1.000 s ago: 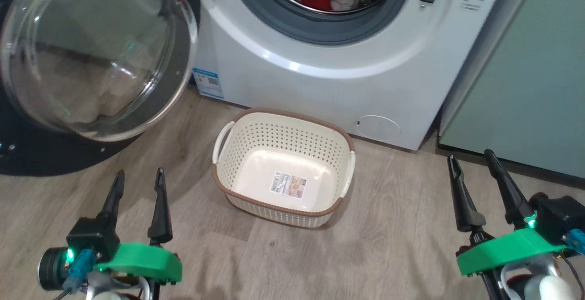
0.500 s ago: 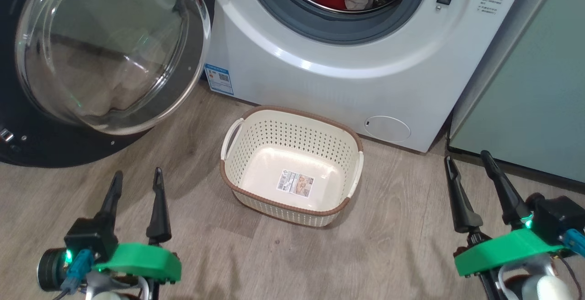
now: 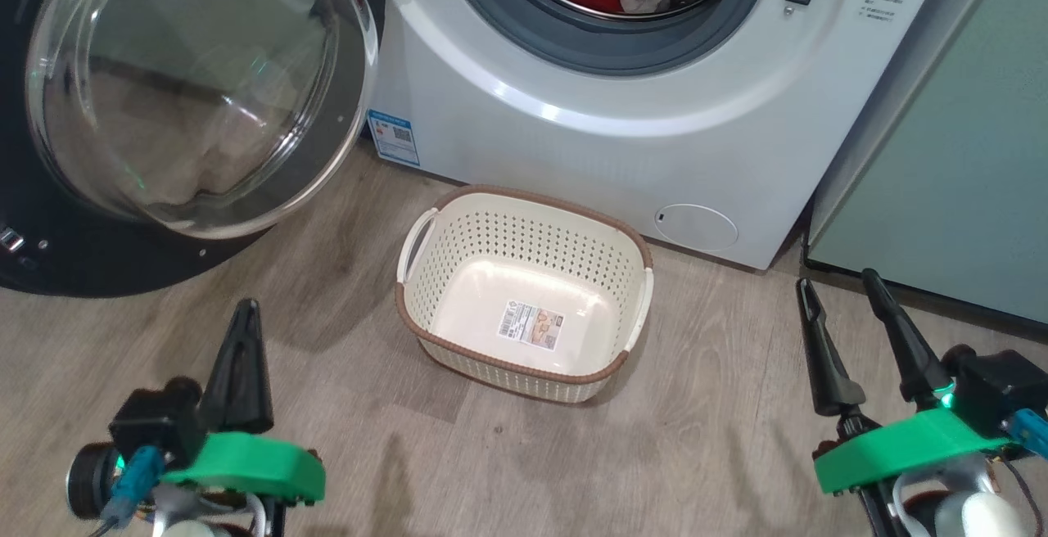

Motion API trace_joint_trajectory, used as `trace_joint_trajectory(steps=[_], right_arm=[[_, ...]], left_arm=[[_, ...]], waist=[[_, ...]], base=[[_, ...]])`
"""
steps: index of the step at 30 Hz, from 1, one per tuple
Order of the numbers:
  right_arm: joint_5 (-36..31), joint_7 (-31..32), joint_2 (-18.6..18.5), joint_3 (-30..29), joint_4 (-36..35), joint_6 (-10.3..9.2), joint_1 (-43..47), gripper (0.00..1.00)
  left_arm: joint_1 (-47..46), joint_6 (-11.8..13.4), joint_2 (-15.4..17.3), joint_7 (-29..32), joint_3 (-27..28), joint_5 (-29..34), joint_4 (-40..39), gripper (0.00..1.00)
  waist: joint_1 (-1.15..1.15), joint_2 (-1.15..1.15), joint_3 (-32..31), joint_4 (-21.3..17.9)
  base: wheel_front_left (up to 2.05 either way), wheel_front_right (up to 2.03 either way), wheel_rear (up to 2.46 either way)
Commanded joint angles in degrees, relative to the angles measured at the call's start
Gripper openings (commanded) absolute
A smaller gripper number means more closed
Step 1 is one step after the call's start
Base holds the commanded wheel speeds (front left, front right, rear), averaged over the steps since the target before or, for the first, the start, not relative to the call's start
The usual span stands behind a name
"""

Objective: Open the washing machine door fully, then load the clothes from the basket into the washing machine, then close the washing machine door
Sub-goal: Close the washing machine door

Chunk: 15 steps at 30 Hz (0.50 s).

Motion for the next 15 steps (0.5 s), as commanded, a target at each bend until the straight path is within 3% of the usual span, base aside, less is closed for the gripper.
trace_joint_trajectory(steps=[1,4,10,11,14,15], right_arm=[[0.11,0.04,-0.38,1.12,-2.0,0.0,-2.79,1.0],[0.03,0.14,-0.38,0.94,-2.15,0.0,-2.87,1.0],[-0.15,0.35,-0.38,0.79,-2.64,0.0,-3.35,1.0],[-0.15,0.35,-0.38,0.79,-2.64,0.0,-3.35,1.0],[-0.26,0.4,-0.38,0.6,-3.05,0.0,-3.57,1.0],[-0.26,0.4,-0.38,0.6,-3.05,0.0,-3.57,1.0]], left_arm=[[-2.44,-0.3,0.69,-0.85,2.52,-0.78,-2.76,0.0],[-3.22,-1.79,0.33,-1.31,3.89,-3.01,-5.06,0.0],[-7.03,-7.82,-0.57,-1.71,11.29,-15.41,-11.94,0.0],[-7.03,-7.82,-0.57,-1.71,11.29,-15.41,-11.94,0.0],[-11.67,-11.33,1.49,-0.61,19.66,-25.93,-15.29,0.0],[-11.67,-11.33,1.49,-0.61,19.66,-25.93,-15.29,0.0]], waist=[[0.0,0.0,0.08,0.14],[0.0,0.0,0.25,0.47],[0.0,0.0,1.07,0.88],[0.0,0.0,1.07,0.88],[0.0,0.0,1.74,1.04],[0.0,0.0,1.74,1.04]], base=[[0.0,0.0,0.0],[0.0,0.0,0.0],[0.0,0.0,0.0],[0.0,0.0,0.0],[0.0,0.0,0.0],[0.0,0.0,0.0]])
